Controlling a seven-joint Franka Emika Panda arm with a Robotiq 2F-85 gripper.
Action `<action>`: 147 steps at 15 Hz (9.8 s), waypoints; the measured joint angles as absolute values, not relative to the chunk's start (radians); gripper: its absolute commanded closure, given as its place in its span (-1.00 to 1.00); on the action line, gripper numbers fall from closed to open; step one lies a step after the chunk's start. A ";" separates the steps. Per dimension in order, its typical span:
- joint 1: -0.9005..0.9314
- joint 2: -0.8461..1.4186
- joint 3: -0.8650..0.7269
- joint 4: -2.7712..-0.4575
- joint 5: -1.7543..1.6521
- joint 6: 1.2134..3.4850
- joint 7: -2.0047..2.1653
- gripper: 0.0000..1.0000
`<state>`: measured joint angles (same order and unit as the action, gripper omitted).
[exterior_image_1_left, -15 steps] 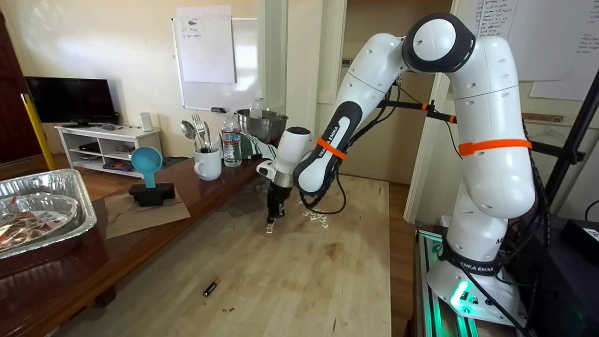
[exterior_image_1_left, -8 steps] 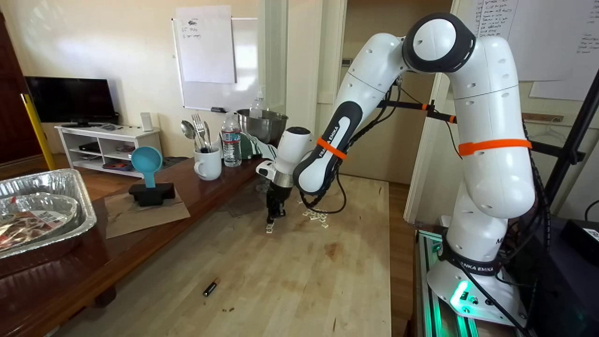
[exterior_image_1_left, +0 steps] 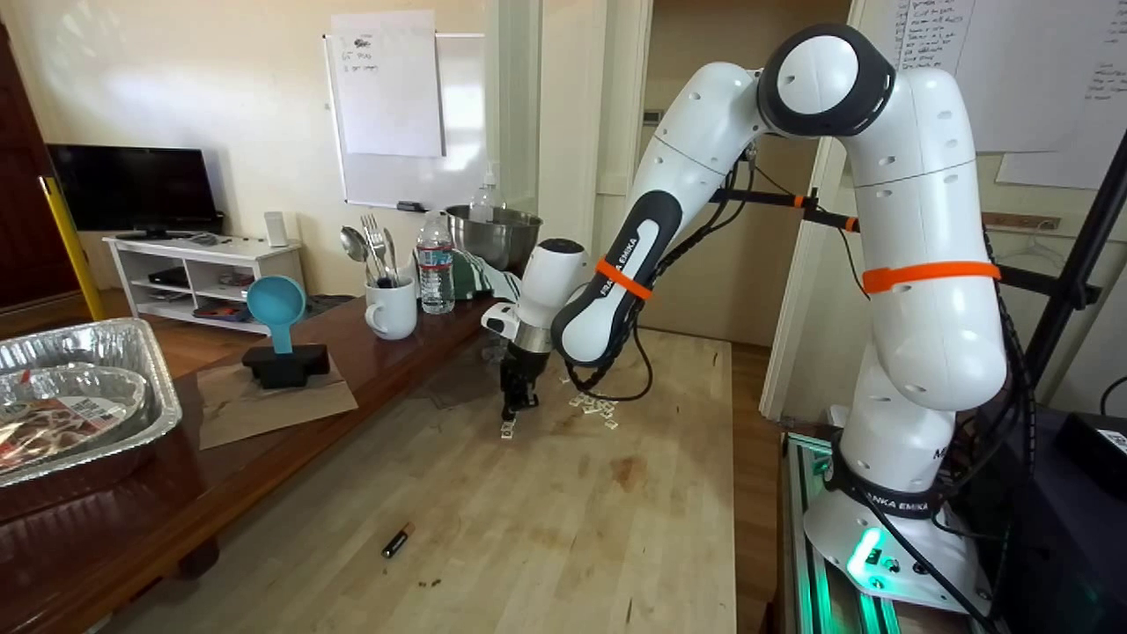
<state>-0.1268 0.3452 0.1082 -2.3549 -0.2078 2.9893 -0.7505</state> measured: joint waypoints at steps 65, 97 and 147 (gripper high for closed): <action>-0.307 0.325 0.230 -2.370 -0.016 3.010 -0.511 1.00; -0.258 0.276 0.075 -2.348 0.061 2.833 -0.449 1.00; -0.274 0.393 0.158 -2.235 0.146 2.846 -0.522 1.00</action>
